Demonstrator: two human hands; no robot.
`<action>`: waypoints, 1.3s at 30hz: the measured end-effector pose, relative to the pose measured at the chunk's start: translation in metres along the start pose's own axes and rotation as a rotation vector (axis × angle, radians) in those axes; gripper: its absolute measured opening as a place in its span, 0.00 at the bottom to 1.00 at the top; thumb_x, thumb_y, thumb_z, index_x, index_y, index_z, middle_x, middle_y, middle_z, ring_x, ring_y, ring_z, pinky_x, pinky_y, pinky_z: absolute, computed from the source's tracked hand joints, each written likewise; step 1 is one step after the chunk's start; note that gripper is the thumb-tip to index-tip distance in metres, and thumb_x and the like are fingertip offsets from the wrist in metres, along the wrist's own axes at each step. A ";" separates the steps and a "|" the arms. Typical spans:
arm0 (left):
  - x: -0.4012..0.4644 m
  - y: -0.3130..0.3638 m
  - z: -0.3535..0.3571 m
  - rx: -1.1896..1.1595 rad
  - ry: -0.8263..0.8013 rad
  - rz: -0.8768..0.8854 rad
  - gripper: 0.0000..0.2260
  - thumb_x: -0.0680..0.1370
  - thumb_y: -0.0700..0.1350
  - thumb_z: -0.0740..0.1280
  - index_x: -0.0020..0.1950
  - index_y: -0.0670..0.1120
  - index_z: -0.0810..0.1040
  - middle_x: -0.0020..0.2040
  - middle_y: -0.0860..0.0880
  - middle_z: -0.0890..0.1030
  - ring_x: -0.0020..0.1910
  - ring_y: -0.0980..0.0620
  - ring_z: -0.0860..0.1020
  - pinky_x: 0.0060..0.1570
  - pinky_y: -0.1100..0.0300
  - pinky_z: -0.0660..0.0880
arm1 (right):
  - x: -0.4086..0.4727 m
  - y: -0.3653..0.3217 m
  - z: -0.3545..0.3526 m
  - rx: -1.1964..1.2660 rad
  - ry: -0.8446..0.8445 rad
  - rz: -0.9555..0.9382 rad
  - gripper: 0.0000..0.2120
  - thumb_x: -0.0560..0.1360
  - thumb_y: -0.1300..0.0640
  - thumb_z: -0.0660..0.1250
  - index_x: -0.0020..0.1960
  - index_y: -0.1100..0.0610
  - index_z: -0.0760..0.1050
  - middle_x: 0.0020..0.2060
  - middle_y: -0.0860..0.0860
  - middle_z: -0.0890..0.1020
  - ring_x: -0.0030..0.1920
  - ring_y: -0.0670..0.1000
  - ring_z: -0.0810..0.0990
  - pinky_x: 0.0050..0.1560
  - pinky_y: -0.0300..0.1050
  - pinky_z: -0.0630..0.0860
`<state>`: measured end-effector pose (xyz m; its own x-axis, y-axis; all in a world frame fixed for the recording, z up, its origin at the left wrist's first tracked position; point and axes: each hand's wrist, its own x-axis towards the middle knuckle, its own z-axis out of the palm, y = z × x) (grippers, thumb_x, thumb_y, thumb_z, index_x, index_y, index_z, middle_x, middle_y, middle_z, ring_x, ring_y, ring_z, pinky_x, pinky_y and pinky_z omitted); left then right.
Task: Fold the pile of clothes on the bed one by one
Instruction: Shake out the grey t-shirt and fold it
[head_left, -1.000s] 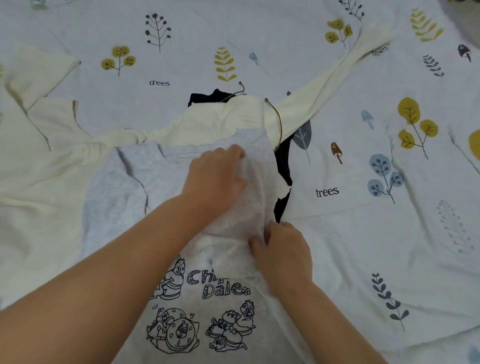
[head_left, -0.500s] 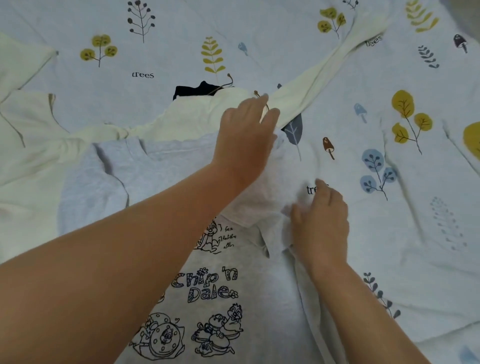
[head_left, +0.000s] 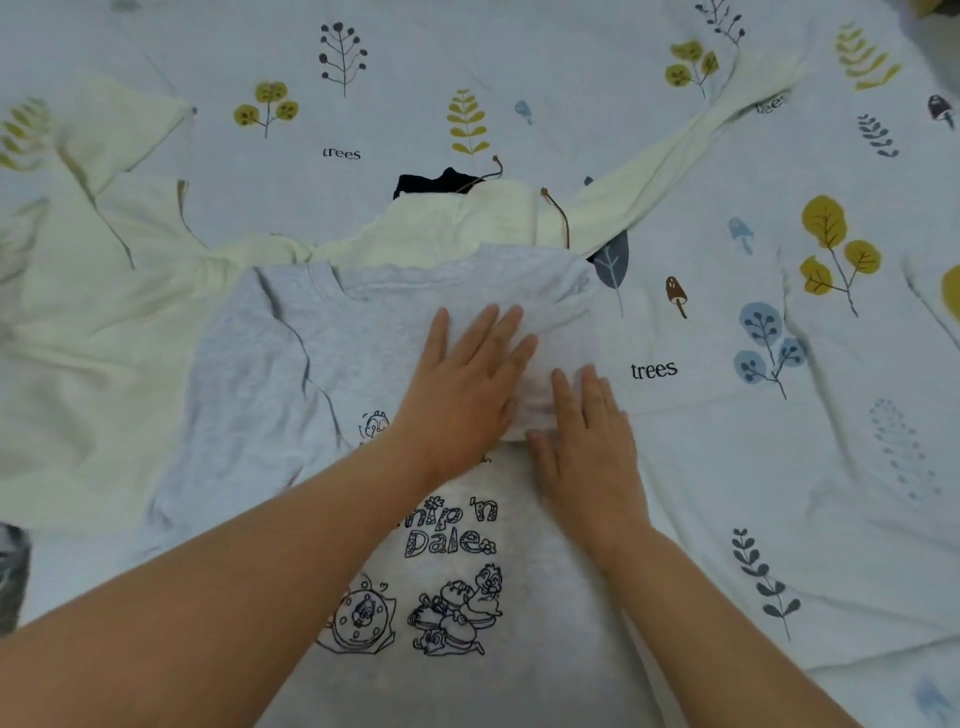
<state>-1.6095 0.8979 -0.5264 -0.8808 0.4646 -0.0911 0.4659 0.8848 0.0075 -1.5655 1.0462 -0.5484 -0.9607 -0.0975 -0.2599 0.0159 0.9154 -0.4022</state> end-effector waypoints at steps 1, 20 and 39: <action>-0.017 0.000 -0.002 -0.038 0.060 -0.008 0.24 0.75 0.47 0.60 0.71 0.42 0.67 0.73 0.40 0.64 0.72 0.39 0.63 0.67 0.34 0.54 | -0.008 -0.001 -0.005 0.014 0.031 -0.024 0.29 0.80 0.47 0.53 0.77 0.52 0.46 0.76 0.55 0.46 0.76 0.53 0.44 0.73 0.47 0.43; -0.336 0.001 0.036 -0.344 -0.263 -0.926 0.27 0.77 0.46 0.63 0.73 0.38 0.61 0.75 0.35 0.55 0.74 0.38 0.53 0.71 0.41 0.54 | -0.211 0.035 0.022 -0.065 0.021 0.283 0.31 0.69 0.68 0.67 0.71 0.64 0.64 0.59 0.70 0.71 0.57 0.70 0.72 0.52 0.61 0.73; -0.417 -0.004 0.014 -0.805 -0.495 -1.250 0.12 0.75 0.42 0.67 0.36 0.42 0.67 0.35 0.45 0.73 0.36 0.47 0.71 0.35 0.56 0.63 | -0.280 0.031 -0.003 0.025 -0.339 0.726 0.18 0.75 0.61 0.62 0.64 0.61 0.66 0.53 0.61 0.76 0.59 0.60 0.73 0.47 0.47 0.64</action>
<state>-1.2426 0.6998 -0.5021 -0.4701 -0.4646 -0.7504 -0.8191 0.5462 0.1750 -1.2965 1.1028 -0.4856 -0.5716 0.4025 -0.7150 0.6148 0.7872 -0.0484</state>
